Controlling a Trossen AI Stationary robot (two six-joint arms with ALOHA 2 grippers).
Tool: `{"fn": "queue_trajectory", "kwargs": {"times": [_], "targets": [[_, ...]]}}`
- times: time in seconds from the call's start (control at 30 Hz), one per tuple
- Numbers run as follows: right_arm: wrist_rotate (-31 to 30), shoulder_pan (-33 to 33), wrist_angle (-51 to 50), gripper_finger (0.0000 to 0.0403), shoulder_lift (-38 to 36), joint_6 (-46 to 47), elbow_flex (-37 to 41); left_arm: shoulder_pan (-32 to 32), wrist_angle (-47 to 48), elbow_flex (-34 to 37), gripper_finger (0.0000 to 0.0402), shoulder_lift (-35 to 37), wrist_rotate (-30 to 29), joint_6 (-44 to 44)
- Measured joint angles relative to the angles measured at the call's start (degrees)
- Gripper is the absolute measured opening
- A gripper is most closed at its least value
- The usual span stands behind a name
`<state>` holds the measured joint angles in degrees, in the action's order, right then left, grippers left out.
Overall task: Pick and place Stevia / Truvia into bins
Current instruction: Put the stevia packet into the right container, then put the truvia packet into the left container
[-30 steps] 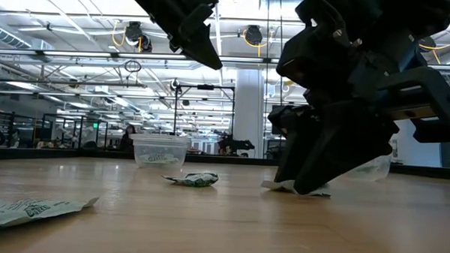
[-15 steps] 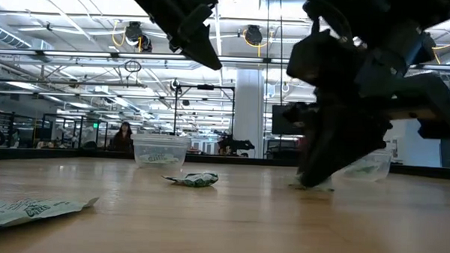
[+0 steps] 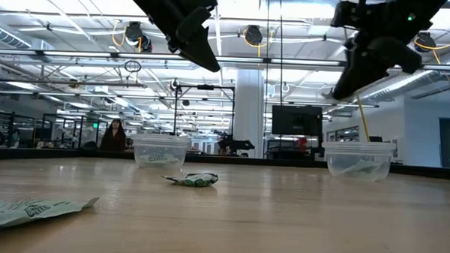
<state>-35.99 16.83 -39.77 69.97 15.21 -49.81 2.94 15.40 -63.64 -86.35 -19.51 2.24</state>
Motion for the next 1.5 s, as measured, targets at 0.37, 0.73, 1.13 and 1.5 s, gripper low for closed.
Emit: {"fn": "queue_trajectory", "kwargs": {"times": [0.37,0.73,1.13,1.5], "targets": [[8.06,-3.02,4.71,0.0033,-7.64,6.17,13.32,0.0,0.0,0.0,0.0088,0.0,0.02,-0.2],[13.59,-6.57,16.62,0.0068,-7.67,-0.59,19.92,0.0,0.0,0.0,0.0088,0.0,0.07,-0.2],[13.71,-7.07,27.14,0.0118,-7.7,-12.49,19.1,0.02,-0.1,0.0,0.0088,0.0,6.14,-5.82],[13.77,-7.01,39.11,0.011,-7.73,-19.16,18.64,-8.35,4.95,3.4,0.0088,0.0,31.42,-7.37]]}}
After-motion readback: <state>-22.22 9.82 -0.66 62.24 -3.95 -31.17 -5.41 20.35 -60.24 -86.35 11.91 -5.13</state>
